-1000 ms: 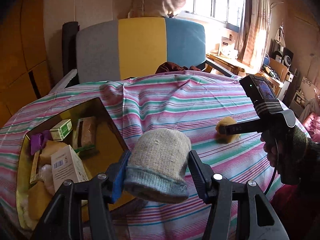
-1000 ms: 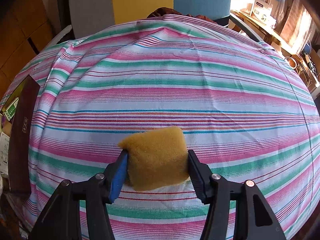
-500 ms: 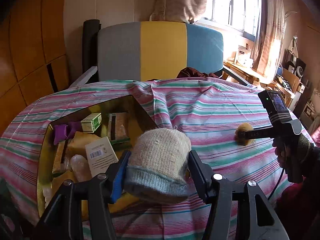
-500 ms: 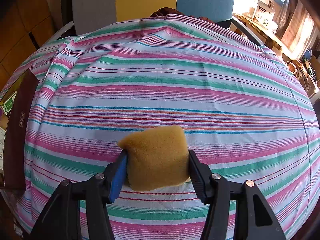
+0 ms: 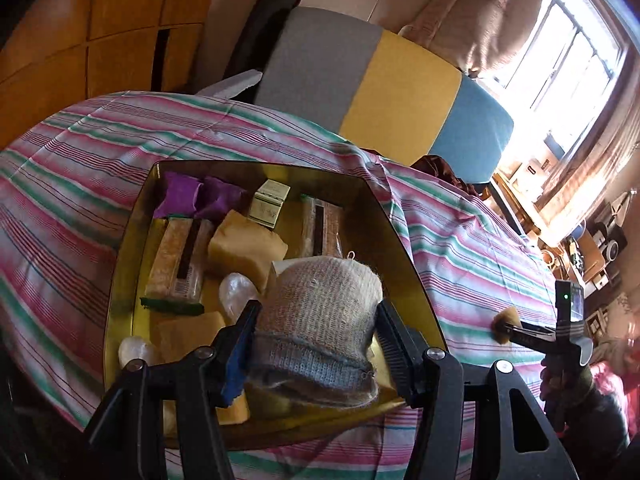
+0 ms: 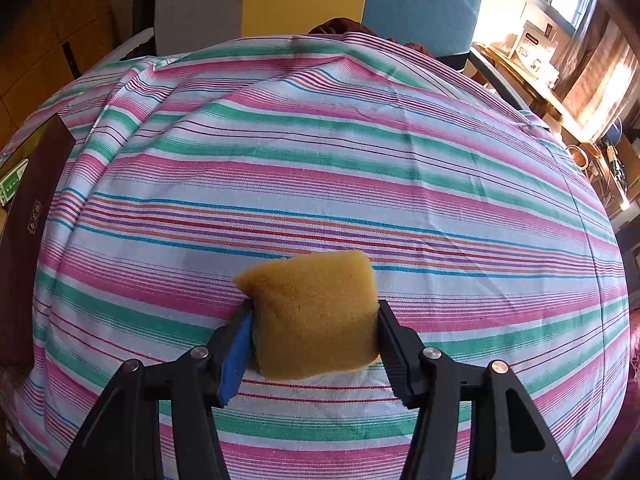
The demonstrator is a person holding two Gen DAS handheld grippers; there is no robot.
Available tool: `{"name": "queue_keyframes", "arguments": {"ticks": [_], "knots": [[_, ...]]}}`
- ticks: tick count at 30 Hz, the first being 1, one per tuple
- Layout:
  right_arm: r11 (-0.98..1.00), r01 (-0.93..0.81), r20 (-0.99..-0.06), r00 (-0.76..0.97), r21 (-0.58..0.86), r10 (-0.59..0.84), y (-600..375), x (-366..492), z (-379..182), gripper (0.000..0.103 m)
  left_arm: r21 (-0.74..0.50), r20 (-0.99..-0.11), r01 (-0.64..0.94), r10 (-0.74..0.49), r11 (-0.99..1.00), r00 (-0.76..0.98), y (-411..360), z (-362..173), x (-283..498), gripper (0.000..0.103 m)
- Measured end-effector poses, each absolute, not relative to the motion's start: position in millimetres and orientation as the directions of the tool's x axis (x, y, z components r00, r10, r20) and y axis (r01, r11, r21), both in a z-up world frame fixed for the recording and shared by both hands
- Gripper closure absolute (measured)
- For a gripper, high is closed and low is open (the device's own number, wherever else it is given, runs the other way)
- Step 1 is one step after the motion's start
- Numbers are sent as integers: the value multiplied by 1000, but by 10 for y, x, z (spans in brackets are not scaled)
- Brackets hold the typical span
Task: Organize objects
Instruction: 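Lower the grey sock into the gold tray and open the left tool, then carry the yellow sponge into the gold tray and open the right tool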
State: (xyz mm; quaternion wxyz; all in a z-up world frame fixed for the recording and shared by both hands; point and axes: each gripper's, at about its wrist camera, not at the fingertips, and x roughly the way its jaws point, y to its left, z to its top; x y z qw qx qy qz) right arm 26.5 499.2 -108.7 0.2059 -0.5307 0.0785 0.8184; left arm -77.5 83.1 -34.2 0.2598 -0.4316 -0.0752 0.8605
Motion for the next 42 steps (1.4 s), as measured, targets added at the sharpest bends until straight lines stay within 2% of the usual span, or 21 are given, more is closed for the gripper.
{"name": "queue_keyframes", "arguments": {"ticks": [9,15,18,24,35,42], "knots": [[-906,-414,-901,-353,-90,251,4987,258,-1080,45,-424,-717,-389,566,-818,-407,1426,-308,-1249,44],[-908,-409,-902,-354,-90,249,4981,238,-1078,45,-373,-776,-395,516,-839,-363,1806,-563,-1375,44],[-909,-407,-902,-354,-89,247,4982,229,-1082,45,-360,-786,-399,505,-843,-357,1850,-626,-1368,39],[-911,-402,-902,-353,-96,251,4962,226,-1089,45,-256,-774,-427,449,-867,-447,1754,-548,-1231,41],[-906,-409,-895,-357,-107,267,4942,224,-1069,46,-84,-687,-433,366,-898,-627,1422,-214,-712,38],[-917,-395,-887,-404,-53,225,4821,209,-956,47,-36,-646,-392,321,-919,-693,1130,-71,-515,33]]}}
